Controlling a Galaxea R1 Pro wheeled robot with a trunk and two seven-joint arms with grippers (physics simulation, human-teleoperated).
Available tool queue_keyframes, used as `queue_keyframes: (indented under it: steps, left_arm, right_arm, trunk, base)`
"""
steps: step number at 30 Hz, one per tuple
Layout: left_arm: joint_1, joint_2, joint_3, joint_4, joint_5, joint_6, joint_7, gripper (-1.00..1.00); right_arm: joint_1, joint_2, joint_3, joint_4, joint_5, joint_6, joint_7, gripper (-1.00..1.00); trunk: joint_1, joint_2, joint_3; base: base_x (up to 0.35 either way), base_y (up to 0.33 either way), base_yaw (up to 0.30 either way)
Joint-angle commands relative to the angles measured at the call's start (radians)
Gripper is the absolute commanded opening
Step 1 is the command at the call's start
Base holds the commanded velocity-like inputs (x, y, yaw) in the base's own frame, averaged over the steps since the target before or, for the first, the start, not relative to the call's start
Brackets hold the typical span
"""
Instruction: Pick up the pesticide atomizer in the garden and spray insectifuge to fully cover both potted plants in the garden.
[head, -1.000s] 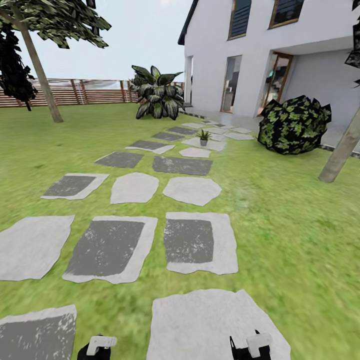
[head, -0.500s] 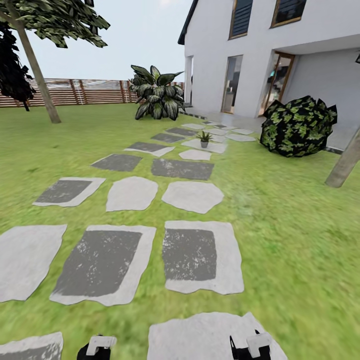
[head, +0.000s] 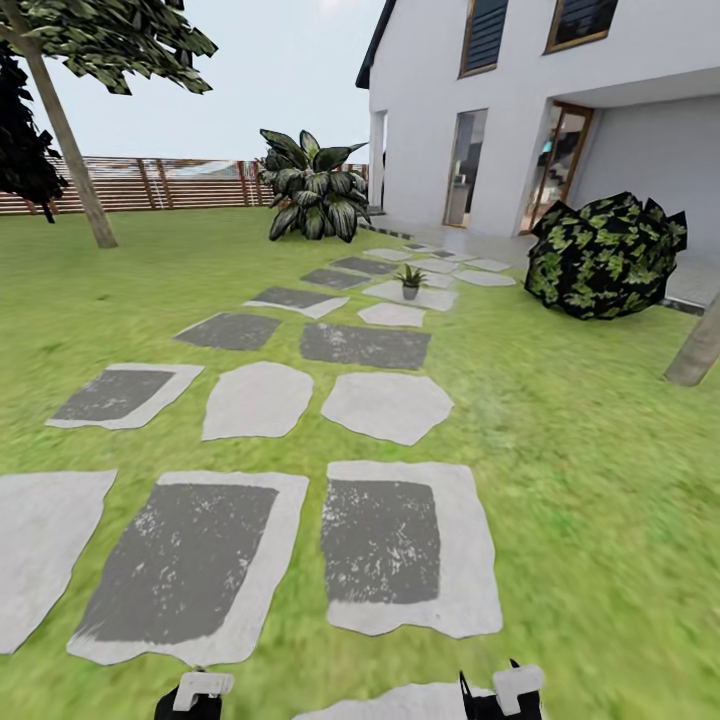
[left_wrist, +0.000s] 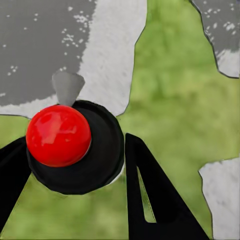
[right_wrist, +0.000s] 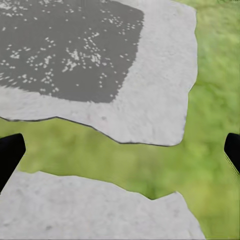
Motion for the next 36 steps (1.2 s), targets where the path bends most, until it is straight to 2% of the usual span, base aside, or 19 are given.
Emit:
queue_keyframes:
  steps: [1,36]
  left_arm:
    - [-0.001,0.001,-0.009,0.001,0.009,-0.004,0.0,-1.0]
    - [-0.001,0.001,-0.009,0.001,0.009,-0.004,0.0,-1.0]
  right_arm:
    - [0.0,0.0,-0.008,0.001,0.011,-0.003,-0.004,1.0]
    - [0.0,0.0,-0.008,0.001,0.011,-0.003,-0.004,1.0]
  trunk:
    - [0.0,0.0,-0.001]
    - [0.0,0.0,-0.001]
  base:
    - [0.339,0.0,0.0]
    - [0.339,0.0,0.0]
